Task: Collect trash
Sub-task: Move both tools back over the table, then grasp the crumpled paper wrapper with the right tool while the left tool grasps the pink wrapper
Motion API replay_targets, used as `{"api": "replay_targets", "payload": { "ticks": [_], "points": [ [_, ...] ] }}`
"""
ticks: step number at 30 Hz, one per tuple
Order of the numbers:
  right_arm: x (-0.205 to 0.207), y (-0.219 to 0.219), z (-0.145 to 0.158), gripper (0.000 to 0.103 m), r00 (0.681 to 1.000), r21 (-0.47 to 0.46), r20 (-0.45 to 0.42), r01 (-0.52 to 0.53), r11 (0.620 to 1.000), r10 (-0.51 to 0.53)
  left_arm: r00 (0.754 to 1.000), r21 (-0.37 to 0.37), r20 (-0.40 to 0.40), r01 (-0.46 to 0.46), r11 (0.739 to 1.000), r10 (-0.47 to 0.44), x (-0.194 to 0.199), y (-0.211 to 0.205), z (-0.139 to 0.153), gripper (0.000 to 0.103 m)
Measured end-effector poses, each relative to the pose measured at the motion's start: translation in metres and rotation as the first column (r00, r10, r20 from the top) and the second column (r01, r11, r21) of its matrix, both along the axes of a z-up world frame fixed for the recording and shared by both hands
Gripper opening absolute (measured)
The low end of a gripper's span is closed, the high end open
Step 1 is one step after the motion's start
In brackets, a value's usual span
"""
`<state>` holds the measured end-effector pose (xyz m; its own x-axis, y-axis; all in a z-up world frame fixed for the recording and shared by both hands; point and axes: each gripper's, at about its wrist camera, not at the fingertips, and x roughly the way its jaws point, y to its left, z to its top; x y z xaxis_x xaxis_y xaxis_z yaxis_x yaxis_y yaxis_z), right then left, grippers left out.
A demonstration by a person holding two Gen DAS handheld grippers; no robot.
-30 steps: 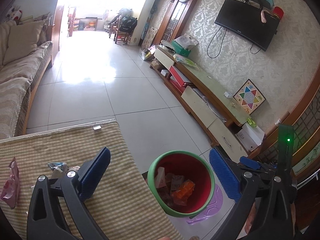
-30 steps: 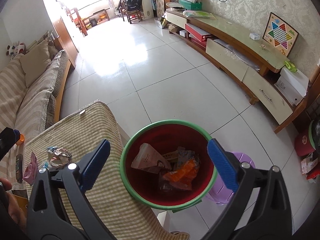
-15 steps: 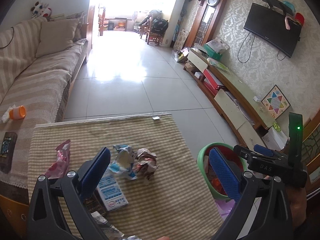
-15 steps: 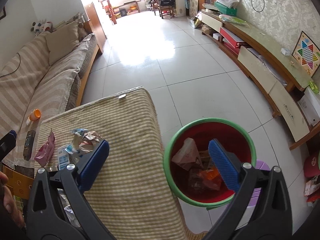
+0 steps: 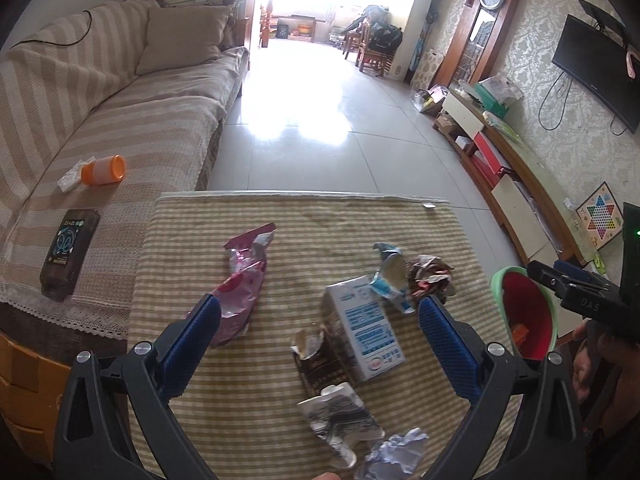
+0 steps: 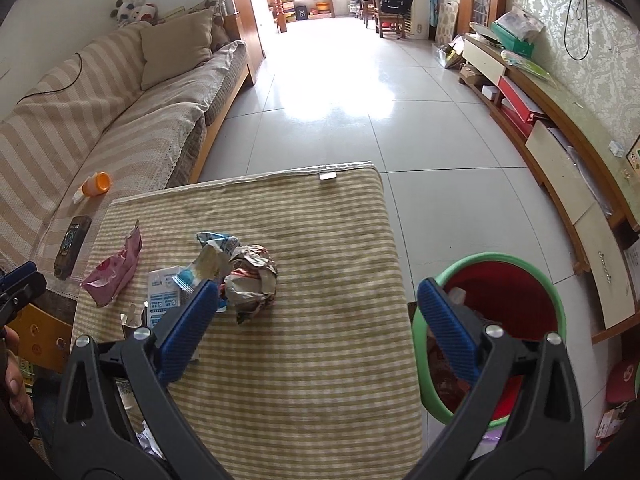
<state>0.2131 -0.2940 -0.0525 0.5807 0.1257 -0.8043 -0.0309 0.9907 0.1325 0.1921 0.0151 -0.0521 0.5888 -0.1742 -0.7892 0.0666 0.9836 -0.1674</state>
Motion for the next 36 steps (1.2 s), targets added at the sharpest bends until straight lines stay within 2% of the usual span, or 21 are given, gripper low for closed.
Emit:
{"api": "replay_targets", "payload": {
  "ticks": [5,8,11,17,21,25,30,33,34,35,36],
  "points": [
    [0.012,0.019,-0.020,0.098,0.999,0.056,-0.036,-0.031,0.998,0.033,0.999,0.016,-0.048,-0.014,1.000,0.015,0.011,0.024,-0.025,0.095],
    [0.019,0.032,-0.029,0.098,0.998,0.059,-0.040,-0.051,0.997,0.053,0.998,0.036,-0.066,-0.010,0.999,0.013,0.020,0.029,-0.039,0.095],
    [0.025,0.047,-0.037,0.098,0.996,0.045,-0.048,-0.077,0.996,0.079,0.996,0.062,-0.088,-0.005,0.998,0.010,0.028,0.033,-0.053,0.095],
    [0.036,0.069,-0.059,0.098,0.990,-0.001,-0.068,-0.128,0.992,0.127,0.993,0.058,-0.118,0.011,0.998,-0.004,0.045,0.039,-0.072,0.095],
    [0.040,0.069,-0.077,0.098,0.989,-0.002,-0.085,-0.122,0.993,0.122,0.991,0.057,-0.135,0.024,0.998,-0.016,0.056,0.041,-0.082,0.095],
    [0.046,0.063,-0.090,0.087,0.988,0.023,-0.113,-0.105,0.994,0.107,0.988,0.054,-0.154,0.027,0.998,-0.018,0.064,0.043,-0.093,0.095],
    [0.048,0.065,-0.097,0.083,0.986,0.029,-0.130,-0.105,0.994,0.108,0.983,0.052,-0.182,0.020,0.998,-0.010,0.072,0.045,-0.108,0.095],
    [0.049,0.068,-0.099,0.075,0.983,0.026,-0.134,-0.121,0.992,0.123,0.981,0.055,-0.196,0.018,0.998,-0.007,0.076,0.045,-0.115,0.093],
    [0.049,0.069,-0.099,0.070,0.982,0.023,-0.137,-0.125,0.992,0.127,0.980,0.059,-0.199,0.016,0.998,-0.004,0.077,0.045,-0.116,0.086],
    [0.050,0.069,-0.100,0.061,0.981,0.019,-0.142,-0.132,0.991,0.133,0.978,0.059,-0.207,0.016,0.998,-0.003,0.077,0.045,-0.119,0.075],
    [0.050,0.069,-0.101,0.056,0.979,0.015,-0.149,-0.138,0.990,0.139,0.975,0.060,-0.222,0.013,0.998,0.001,0.078,0.046,-0.121,0.069]
  ]
}}
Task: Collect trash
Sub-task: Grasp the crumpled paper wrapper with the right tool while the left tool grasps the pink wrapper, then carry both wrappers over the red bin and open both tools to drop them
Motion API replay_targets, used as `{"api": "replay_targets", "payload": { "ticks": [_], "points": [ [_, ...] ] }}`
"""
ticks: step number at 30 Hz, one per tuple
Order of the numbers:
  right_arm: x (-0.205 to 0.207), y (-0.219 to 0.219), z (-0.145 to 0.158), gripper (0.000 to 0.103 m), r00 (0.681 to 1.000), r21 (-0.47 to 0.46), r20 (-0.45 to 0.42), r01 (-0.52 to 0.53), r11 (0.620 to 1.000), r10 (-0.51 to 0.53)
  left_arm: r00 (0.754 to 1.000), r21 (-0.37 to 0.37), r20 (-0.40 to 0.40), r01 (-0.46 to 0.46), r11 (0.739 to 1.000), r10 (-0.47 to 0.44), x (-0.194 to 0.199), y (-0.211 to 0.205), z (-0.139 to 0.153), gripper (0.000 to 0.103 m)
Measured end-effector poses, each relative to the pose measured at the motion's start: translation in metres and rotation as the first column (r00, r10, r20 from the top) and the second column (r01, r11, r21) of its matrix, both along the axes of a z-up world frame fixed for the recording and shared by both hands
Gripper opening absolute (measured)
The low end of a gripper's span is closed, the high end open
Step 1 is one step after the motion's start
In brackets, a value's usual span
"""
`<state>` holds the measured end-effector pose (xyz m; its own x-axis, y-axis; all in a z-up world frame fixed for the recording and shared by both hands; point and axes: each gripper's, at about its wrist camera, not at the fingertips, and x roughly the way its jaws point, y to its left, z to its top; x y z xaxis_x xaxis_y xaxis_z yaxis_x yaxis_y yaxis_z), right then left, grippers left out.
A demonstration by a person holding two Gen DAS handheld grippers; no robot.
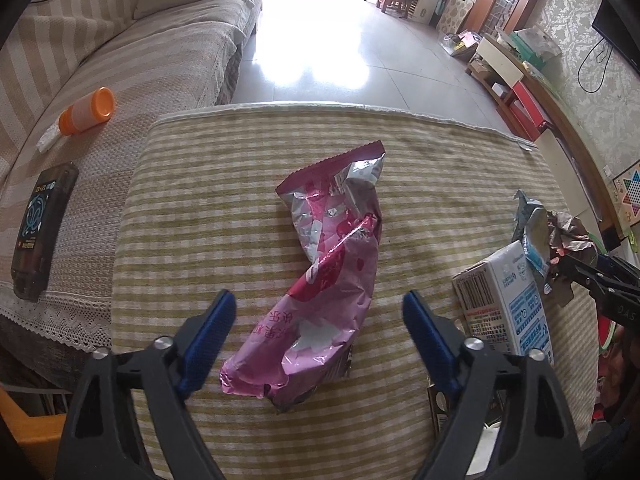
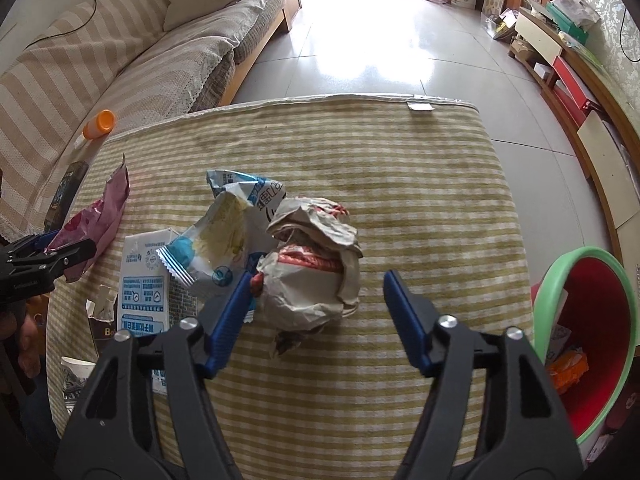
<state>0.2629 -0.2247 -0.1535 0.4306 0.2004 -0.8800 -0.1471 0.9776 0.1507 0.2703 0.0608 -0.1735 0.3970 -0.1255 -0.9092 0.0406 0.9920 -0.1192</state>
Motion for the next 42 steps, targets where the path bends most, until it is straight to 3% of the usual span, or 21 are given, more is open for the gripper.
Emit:
{"api": "replay_targets", "payload": {
  "ticks": [2,5,11,18,27,36,42],
  "points": [
    [-0.001,0.000,-0.002,0.046,1.000,0.000,-0.012,-0.008,1.000,0.008,1.000,0.007,-0.013,-0.006,1.000,0.006,0.000,0.001,-0.003,0.053],
    [-0.003,-0.001,-0.002,0.037,1.000,-0.006,-0.015,-0.010,1.000,0.009,1.000,0.012,-0.020,0.011,1.000,-0.011,-0.002,-0.003,-0.005,0.043],
    [-0.006,-0.007,0.002,0.032,1.000,-0.004,-0.019,0.003,1.000,-0.003,0.998,0.012,-0.012,0.061,0.998,-0.061,-0.010,-0.011,-0.003,0.017],
    [-0.016,-0.016,0.016,0.031,1.000,0.011,0.005,0.024,1.000,-0.024,0.998,-0.004,0.046,0.037,0.999,-0.037,-0.020,-0.008,0.018,0.017],
    [-0.034,-0.041,0.055,0.031,0.994,0.051,0.070,0.078,0.996,-0.082,0.991,-0.019,0.126,0.053,0.998,-0.050,-0.035,-0.021,0.060,0.017],
    [-0.058,-0.091,0.093,0.031,0.976,0.092,0.113,0.178,0.980,-0.187,0.969,-0.060,0.210,0.145,0.988,-0.130,-0.045,-0.073,0.110,0.017],
    [-0.073,-0.132,0.116,0.031,0.952,0.085,0.175,0.241,0.967,-0.253,0.943,-0.080,0.255,0.241,0.967,-0.214,-0.051,-0.124,0.138,0.017]
  ]
}}
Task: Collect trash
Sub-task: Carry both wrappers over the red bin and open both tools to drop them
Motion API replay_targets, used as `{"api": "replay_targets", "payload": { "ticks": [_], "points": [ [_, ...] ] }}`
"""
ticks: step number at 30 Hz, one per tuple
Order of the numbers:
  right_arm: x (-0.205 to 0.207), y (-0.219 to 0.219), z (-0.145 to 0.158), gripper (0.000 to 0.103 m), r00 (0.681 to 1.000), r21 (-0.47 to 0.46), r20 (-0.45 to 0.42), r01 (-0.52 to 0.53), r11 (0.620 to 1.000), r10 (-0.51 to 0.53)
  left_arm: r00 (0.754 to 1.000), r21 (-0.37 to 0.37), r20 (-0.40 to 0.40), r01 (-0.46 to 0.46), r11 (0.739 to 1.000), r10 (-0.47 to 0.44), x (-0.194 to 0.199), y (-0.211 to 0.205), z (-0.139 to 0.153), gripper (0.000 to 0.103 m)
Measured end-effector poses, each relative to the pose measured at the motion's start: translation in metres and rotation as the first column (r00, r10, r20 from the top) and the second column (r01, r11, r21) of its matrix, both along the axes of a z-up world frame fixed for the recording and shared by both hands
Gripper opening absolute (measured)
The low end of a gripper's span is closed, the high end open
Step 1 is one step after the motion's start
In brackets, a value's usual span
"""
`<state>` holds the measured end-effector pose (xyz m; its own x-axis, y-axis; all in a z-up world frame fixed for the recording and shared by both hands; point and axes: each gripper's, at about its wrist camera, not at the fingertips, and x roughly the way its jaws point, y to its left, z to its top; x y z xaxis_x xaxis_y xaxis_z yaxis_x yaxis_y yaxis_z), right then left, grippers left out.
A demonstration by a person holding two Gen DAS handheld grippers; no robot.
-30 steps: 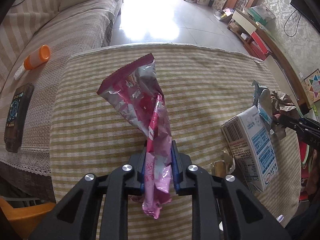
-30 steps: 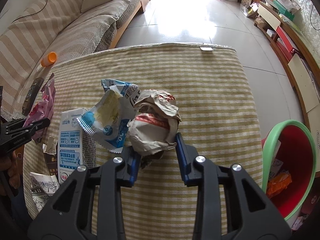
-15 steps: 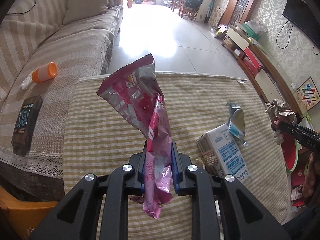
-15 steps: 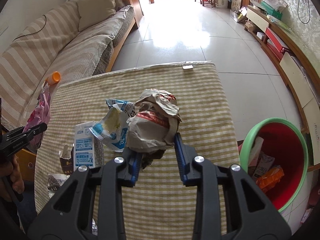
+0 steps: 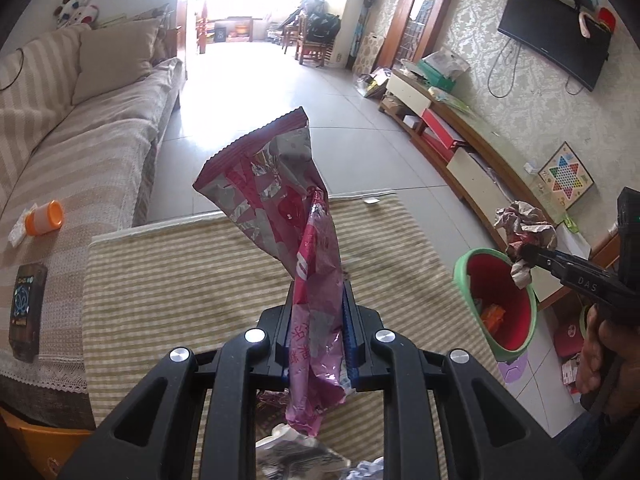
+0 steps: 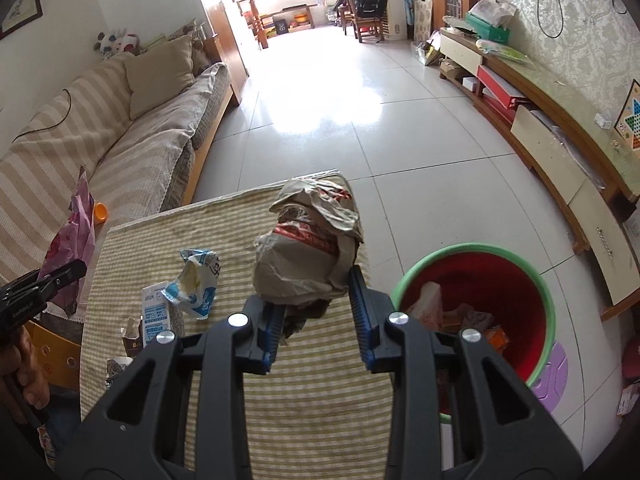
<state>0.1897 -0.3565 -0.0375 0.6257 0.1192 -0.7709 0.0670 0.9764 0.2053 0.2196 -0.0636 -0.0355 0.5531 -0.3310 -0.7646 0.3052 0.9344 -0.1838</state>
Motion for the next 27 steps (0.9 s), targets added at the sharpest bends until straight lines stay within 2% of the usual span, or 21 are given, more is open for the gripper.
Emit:
{"api": "replay_targets", "payload": {
  "ticks": [5,14,19,27],
  "points": [
    [-0.010,-0.039,0.006,0.031,0.997,0.004,0.007,0.075,0.997,-0.075,0.995,-0.032,0.012,0.103,0.994,-0.102,-0.005,-0.057,0.015,0.017],
    [-0.027,-0.094,0.022,0.031,0.982,0.030,0.027,0.187,0.982,-0.187,0.966,-0.048,0.032,0.258,0.965,-0.257,-0.016,-0.148,0.033,0.017],
    [-0.038,-0.123,0.028,0.031,0.975,-0.011,0.013,0.220,0.975,-0.220,0.944,-0.062,0.031,0.331,0.942,-0.330,-0.021,-0.192,0.038,0.017],
    [-0.051,-0.170,0.030,0.031,0.956,0.034,-0.010,0.292,0.956,-0.292,0.901,-0.063,0.013,0.434,0.899,-0.434,-0.039,-0.261,0.033,0.017]
  ]
}}
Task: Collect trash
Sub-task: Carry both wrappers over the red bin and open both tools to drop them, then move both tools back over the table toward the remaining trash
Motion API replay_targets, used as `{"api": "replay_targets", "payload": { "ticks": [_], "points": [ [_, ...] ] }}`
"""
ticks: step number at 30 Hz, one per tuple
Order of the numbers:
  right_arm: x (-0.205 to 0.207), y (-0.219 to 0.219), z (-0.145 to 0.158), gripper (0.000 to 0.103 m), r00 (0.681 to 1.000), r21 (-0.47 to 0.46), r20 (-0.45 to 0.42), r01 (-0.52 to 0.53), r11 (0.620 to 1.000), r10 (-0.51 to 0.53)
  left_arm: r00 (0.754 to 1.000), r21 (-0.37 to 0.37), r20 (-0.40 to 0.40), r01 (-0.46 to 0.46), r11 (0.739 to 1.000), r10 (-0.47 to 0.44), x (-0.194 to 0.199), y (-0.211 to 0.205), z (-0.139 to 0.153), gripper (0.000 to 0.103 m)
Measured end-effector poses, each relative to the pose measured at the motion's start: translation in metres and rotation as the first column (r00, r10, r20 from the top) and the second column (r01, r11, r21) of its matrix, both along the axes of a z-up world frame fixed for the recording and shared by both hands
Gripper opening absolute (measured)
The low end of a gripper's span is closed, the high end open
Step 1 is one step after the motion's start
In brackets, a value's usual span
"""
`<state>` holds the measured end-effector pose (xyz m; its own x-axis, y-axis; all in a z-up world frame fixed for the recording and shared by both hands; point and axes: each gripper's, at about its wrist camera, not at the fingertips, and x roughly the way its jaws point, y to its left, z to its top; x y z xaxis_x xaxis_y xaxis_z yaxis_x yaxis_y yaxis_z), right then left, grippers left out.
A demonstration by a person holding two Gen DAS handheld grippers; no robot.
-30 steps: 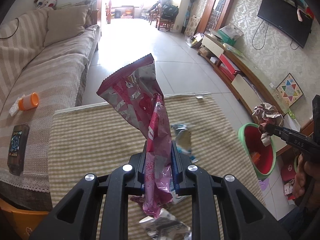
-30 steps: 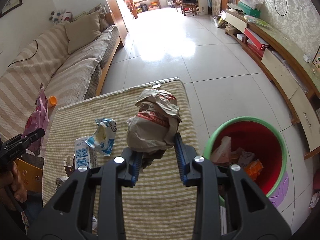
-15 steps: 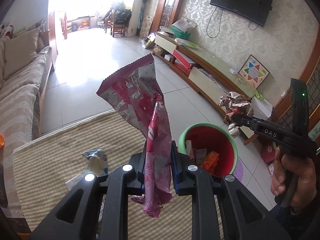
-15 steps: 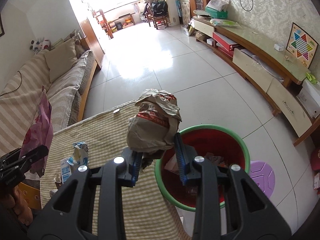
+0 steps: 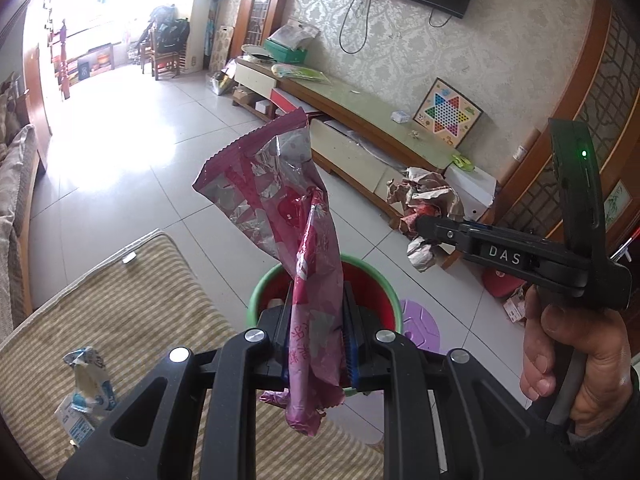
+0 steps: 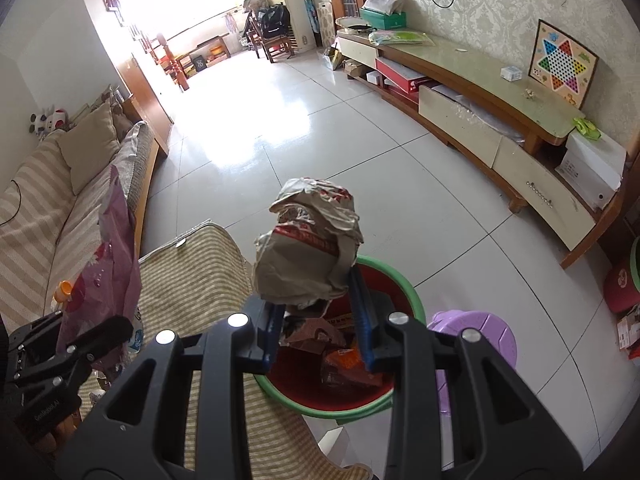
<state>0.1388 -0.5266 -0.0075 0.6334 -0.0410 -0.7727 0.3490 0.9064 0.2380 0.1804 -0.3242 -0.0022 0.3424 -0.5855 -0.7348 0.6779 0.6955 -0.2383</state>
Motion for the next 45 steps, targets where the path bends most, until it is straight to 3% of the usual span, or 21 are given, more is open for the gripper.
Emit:
{"api": "replay_targets", "payload": {
  "ticks": [12,19,24,26,27,28,29,31,33,35,40,45],
  "points": [
    [0.004,-0.003,-0.012,0.031,0.998,-0.001,-0.063,-0.026,1.000,0.026,0.995,0.022,-0.081,0.056,0.998,-0.054,-0.006,-0.044,-0.031,0.018],
    [0.004,-0.003,-0.011,0.031,0.998,-0.012,-0.064,-0.027,1.000,0.026,0.993,0.010,-0.096,0.063,0.998,-0.062,-0.007,-0.054,-0.030,0.018],
    [0.004,-0.006,-0.013,0.031,0.998,-0.007,-0.064,-0.015,1.000,0.014,0.994,0.012,-0.089,0.065,0.998,-0.064,-0.008,-0.057,-0.029,0.031],
    [0.004,-0.005,-0.013,0.033,0.998,-0.005,-0.063,-0.010,1.000,0.010,0.995,0.018,-0.076,0.058,0.998,-0.056,-0.009,-0.057,-0.027,0.059],
    [0.003,-0.005,-0.012,0.034,0.998,-0.008,-0.063,-0.005,1.000,0.005,0.997,0.018,-0.064,0.055,0.998,-0.053,-0.010,-0.056,-0.026,0.063],
    [0.003,-0.005,-0.012,0.037,0.998,-0.012,-0.060,0.000,1.000,-0.001,0.997,0.016,-0.055,0.058,0.998,-0.057,-0.011,-0.056,-0.025,0.066],
    [0.003,-0.005,-0.011,0.046,0.998,-0.018,-0.060,0.007,1.000,-0.008,0.997,0.021,-0.049,0.061,0.998,-0.060,-0.012,-0.056,-0.024,0.071],
    [0.002,-0.005,-0.009,0.058,0.998,-0.033,-0.052,0.020,0.999,-0.022,0.998,0.032,-0.040,0.058,0.998,-0.057,-0.014,-0.054,-0.024,0.075],
    [0.002,-0.005,-0.007,0.063,0.998,-0.040,-0.050,0.023,0.999,-0.025,0.998,0.038,-0.036,0.052,0.998,-0.050,-0.014,-0.051,-0.023,0.078],
    [0.002,-0.004,-0.005,0.077,0.999,-0.037,-0.041,0.026,0.999,-0.028,0.999,0.039,-0.034,0.040,0.998,-0.039,-0.013,-0.045,-0.023,0.081],
    [0.002,-0.003,-0.002,0.092,0.999,-0.039,-0.022,0.030,0.999,-0.031,1.000,0.039,-0.023,0.004,0.999,-0.003,-0.011,-0.026,-0.019,0.089],
    [0.003,0.007,0.002,0.098,1.000,-0.041,-0.015,0.013,0.999,-0.014,1.000,0.063,0.008,-0.025,0.998,0.024,-0.012,-0.001,-0.014,0.094]
  ]
}}
